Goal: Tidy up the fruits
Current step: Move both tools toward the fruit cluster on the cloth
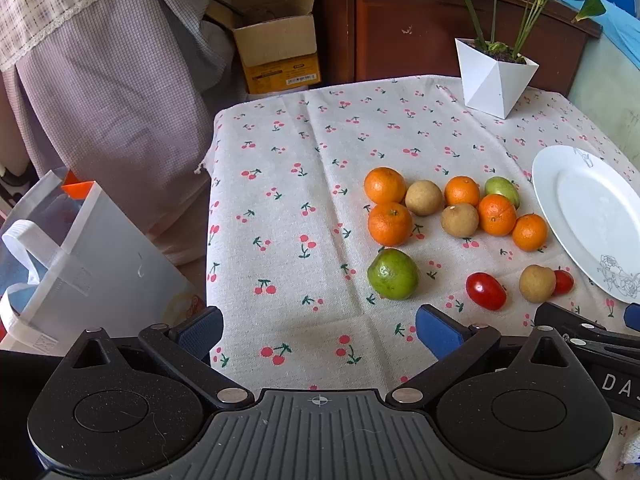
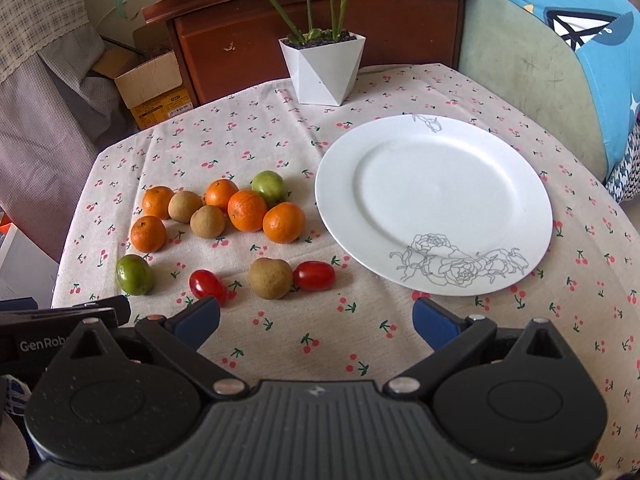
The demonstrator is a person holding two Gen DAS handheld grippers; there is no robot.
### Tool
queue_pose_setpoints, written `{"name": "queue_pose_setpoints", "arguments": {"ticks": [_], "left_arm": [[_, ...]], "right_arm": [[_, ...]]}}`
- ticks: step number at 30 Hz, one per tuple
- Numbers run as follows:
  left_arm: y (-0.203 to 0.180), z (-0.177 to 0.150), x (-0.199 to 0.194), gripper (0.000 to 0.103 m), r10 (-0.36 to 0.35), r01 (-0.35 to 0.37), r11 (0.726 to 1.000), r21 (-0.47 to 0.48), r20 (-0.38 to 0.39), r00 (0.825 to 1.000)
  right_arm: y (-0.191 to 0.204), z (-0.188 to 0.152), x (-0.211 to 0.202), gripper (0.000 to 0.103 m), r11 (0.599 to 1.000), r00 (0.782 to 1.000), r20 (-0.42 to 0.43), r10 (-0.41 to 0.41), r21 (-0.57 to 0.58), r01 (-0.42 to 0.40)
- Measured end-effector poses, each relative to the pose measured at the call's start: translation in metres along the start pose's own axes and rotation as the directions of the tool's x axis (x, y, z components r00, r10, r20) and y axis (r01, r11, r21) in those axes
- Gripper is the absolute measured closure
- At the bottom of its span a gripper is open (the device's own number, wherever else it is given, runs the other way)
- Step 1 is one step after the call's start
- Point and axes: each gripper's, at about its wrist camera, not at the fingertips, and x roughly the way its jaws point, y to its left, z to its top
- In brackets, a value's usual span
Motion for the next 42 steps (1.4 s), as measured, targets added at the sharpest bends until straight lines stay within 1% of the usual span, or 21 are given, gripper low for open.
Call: {"name": "queue_pose_setpoints", "arguments": {"ticks": [7,17,20,23,28,29,32,35,36,39,40,42], "left_arm": [[0.0,0.0,0.0,0.001,0.004,-0.004,1.0,0.004,0.001,1.0],[0.0,-0.002,0.001,0.001,0.002,-0.002,1.0,0.003,0.001,1.0],[0.0,-0.001,-0.001,0.001,-0.008,0.008,1.0,0.001,0.009,1.0],[0.001,0.0,-0.003,0.001,-0.038,0.038,0.999,0.003,0.016,0.999],[0.011,0.002,-0.001,0.001,-0.071,0.071,0.997,-0.011,0.01,0.997],[0.013,0.001,0.0,0.001,-0.069,0.069,0.998,-0.013,0.009,0.998],[0.02,0.0,0.003,0.001,-0.059,0.059,0.998,-0.022,0.007,0.998],[0.025,-0.001,0.002,0.002,-0.065,0.065,0.997,-0.039,0.023,0.998],[0.025,-0.001,0.002,0.002,-0.068,0.069,0.997,-0.039,0.03,0.997],[0.023,-0.002,0.0,0.002,-0.082,0.083,0.996,-0.026,0.053,0.995],[0.022,-0.002,0.0,0.003,-0.082,0.084,0.996,-0.02,0.063,0.995],[0.02,-0.002,-0.002,0.005,-0.087,0.089,0.996,-0.016,0.088,0.992]], "right_arm": [[0.0,0.001,0.0,0.001,1.0,1.0,0.002,-0.006,-0.011,0.006],[-0.002,-0.001,0.001,0.002,1.0,1.0,-0.007,0.009,0.004,-0.009],[-0.007,-0.001,0.001,0.003,0.999,0.999,-0.013,0.035,0.032,-0.034],[-0.014,-0.003,-0.003,0.005,0.997,0.998,-0.01,0.063,0.044,-0.062],[-0.037,-0.005,-0.012,0.005,0.989,0.994,0.005,0.111,0.097,-0.111],[-0.041,-0.005,-0.013,0.005,0.987,0.993,0.008,0.119,0.111,-0.119],[-0.047,-0.008,-0.014,0.009,0.981,0.99,0.016,0.137,0.133,-0.138],[-0.047,-0.009,-0.013,0.013,0.984,0.992,0.018,0.126,0.127,-0.127],[-0.047,-0.009,-0.012,0.017,0.984,0.991,0.023,0.128,0.125,-0.13],[-0.045,-0.009,-0.01,0.026,0.98,0.988,0.033,0.152,0.124,-0.155],[-0.043,-0.01,-0.01,0.028,0.979,0.986,0.039,0.163,0.118,-0.167],[-0.039,-0.01,-0.01,0.035,0.976,0.981,0.053,0.187,0.1,-0.191]]}}
